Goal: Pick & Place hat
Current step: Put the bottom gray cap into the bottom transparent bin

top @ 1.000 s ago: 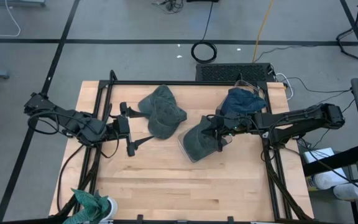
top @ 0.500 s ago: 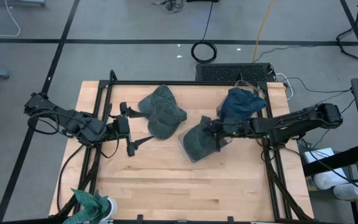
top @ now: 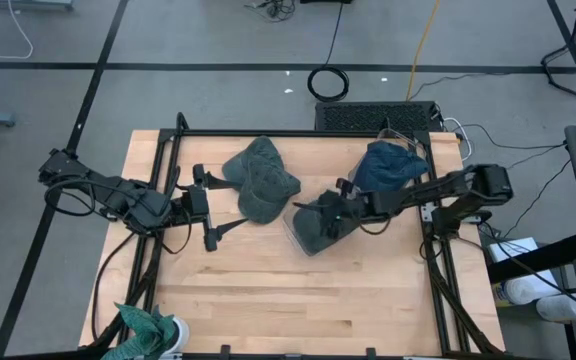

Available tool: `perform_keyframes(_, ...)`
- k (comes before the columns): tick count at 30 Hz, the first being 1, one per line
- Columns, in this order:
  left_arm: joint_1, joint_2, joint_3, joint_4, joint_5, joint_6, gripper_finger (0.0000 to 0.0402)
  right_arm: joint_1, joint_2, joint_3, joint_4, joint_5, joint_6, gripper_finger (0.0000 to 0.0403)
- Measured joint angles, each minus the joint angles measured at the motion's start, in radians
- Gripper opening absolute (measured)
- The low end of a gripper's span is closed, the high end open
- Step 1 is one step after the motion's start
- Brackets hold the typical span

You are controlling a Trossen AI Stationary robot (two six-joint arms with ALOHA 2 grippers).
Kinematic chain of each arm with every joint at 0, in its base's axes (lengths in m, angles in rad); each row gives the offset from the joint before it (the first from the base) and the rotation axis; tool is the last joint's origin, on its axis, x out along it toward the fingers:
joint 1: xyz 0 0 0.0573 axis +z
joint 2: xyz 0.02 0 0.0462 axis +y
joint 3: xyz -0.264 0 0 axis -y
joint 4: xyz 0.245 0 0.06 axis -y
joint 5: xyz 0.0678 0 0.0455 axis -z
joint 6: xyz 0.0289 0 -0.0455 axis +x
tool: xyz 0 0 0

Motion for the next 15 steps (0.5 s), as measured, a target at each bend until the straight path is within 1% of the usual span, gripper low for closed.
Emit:
perform_keyframes(4,0.0,0.0,0.0,0.0,0.0,0.0,0.0379,-0.026,0.042,0.01,-0.015,-0.118,0.009,0.0)
perform_keyframes(6,0.0,0.0,0.0,0.0,0.0,0.0,0.0379,-0.035,0.055,0.01,-0.025,-0.157,0.012,0.0)
perform_keyframes(8,0.0,0.0,0.0,0.0,0.0,0.0,0.0379,-0.041,0.062,0.011,-0.034,-0.158,0.012,0.0)
perform_keyframes(11,0.0,0.0,0.0,0.0,0.0,0.0,0.0379,-0.042,0.054,0.009,-0.028,-0.126,0.021,0.0)
perform_keyframes(15,0.0,0.0,0.0,0.0,0.0,0.0,0.0379,-0.036,-0.011,0.004,-0.04,-0.113,0.042,0.0)
